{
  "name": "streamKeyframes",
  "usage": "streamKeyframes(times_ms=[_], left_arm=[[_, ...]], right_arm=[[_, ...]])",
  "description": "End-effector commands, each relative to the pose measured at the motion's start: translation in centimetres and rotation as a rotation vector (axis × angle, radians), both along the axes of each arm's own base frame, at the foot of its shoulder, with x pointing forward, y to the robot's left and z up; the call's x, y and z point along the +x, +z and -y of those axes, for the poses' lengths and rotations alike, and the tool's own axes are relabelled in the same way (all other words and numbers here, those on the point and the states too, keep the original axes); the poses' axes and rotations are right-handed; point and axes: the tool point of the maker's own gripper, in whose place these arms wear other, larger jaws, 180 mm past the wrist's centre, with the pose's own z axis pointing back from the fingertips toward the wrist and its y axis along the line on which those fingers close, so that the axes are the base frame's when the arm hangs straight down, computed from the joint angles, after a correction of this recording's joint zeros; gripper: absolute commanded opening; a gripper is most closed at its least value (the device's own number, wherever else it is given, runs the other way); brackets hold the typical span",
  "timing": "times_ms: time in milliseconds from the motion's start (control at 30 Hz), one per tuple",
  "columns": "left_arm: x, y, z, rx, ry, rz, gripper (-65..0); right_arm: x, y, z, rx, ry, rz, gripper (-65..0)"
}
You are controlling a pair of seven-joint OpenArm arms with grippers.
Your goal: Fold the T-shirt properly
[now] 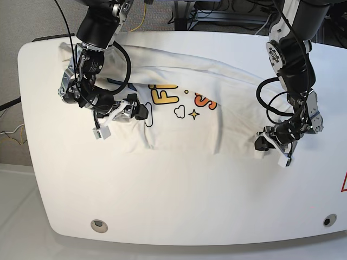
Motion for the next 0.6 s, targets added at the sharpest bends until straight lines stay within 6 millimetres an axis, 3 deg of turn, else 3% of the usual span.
streamKeyframes(times_ms=[0, 133, 233, 567], left_arm=[[-3.0, -2.8, -1.4, 0.115, -0.041, -0.170, -58.1], [-3.0, -2.8, -1.4, 0.115, -0.041, -0.170, -58.1], [-3.0, -2.8, -1.4, 0.115, -0.041, -0.170, -58.1], [-3.0, -2.8, -1.2, 0.112, -0.042, -0.169, -58.1]], right_arm=[[0.5, 0.5, 0.5, -0.010, -0.003, 0.015, -27.7], [0.5, 0.5, 0.7, -0.011, -0.009, 0.012, -45.1], [0.7, 0.6, 1.6, -0.034, -0.010, 0.015, -53.9], [1.7, 1.5, 2.8, -0.061, -0.015, 0.040, -56.4]])
